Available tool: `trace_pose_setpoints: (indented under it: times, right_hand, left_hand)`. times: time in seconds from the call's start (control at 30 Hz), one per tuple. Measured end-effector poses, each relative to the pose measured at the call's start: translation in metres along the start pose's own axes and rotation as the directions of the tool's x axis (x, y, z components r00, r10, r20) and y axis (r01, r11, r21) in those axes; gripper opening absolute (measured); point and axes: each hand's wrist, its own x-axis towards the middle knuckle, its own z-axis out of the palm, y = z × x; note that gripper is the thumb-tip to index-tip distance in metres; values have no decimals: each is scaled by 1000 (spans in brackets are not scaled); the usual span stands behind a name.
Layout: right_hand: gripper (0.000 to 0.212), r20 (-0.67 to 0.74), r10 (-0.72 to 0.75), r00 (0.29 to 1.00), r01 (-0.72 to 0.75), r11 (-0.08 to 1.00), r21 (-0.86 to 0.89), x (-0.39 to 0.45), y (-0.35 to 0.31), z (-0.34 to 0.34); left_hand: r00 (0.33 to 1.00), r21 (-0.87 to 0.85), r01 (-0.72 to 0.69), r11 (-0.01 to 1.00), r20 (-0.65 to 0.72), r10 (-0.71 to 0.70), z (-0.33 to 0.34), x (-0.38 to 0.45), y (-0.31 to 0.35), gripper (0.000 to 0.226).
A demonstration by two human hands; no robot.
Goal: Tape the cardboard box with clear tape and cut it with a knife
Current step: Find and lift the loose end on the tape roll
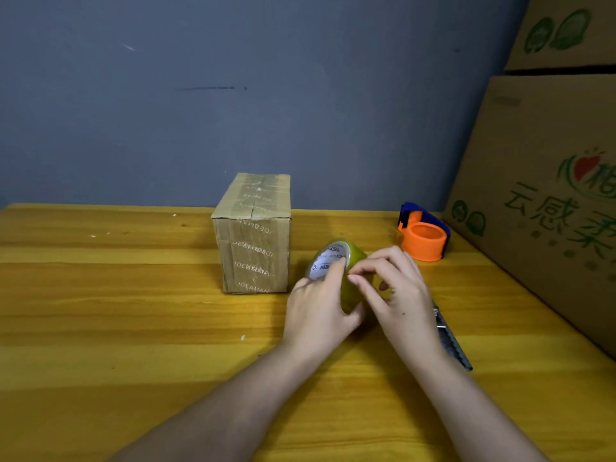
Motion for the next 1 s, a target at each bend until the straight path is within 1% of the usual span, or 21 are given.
trace_pose_setpoints:
  times: [0.03,0.07,0.17,0.27,0.37,0.43,0.5,0.57,0.67,0.77,0.83,0.93,1.0]
  right_hand:
    - [16,12,1,1000,0,1000,-25,0,0,1]
    - [16,27,2,1000,-1,999,-49,0,0,2]
    - [13,84,7,996,1,996,-93,0,0,6]
    - [10,125,-34,992,48,992,-116,0,0,7]
    - [12,123,-71,990,90,984,-155,-2,-2,5]
    - [12,79,-82,993,92,986,-138,-3,-1,3]
    - [23,43,-39,998,41,997,-61,-4,0,1]
    - [33,30,-12,999,13,999,-38,-4,2,0]
    - [24,-25,-37,999,36,998,-54,-4,3,2]
    - [17,-77,-6,997,7,1000,15,-2,0,4]
    - [15,-93,13,996,-9,999,42,-1,-1,4]
    - [12,-91,-34,995,32,999,-30,0,-2,4]
    - [13,-63,-95,994,89,991,-95,0,-3,5]
  left_hand:
    - [1000,33,-6,999,-18,7,2,1,-1,47]
    - [1000,28,-7,1000,-8,8,2,1,-2,46]
    - [1000,-53,10,999,1,-10,0,1,0,46]
    - [993,-194,114,974,64,-103,-3,1,3,57]
    - [986,-243,153,958,100,-132,-3,1,2,59]
    - [982,-279,169,945,130,-137,-2,0,1,58]
    - [981,-343,180,922,135,-141,-1,0,-1,57]
    - [983,-393,179,902,119,-143,-1,1,-2,55]
    - [986,-392,166,905,95,-140,0,1,-2,51]
    - [989,-377,148,914,69,-132,2,1,-4,47]
    - [992,-348,124,929,56,-112,2,2,-4,49]
    - [995,-328,102,939,47,-92,2,1,-2,52]
    - [987,-343,159,926,75,-142,1,4,-3,45]
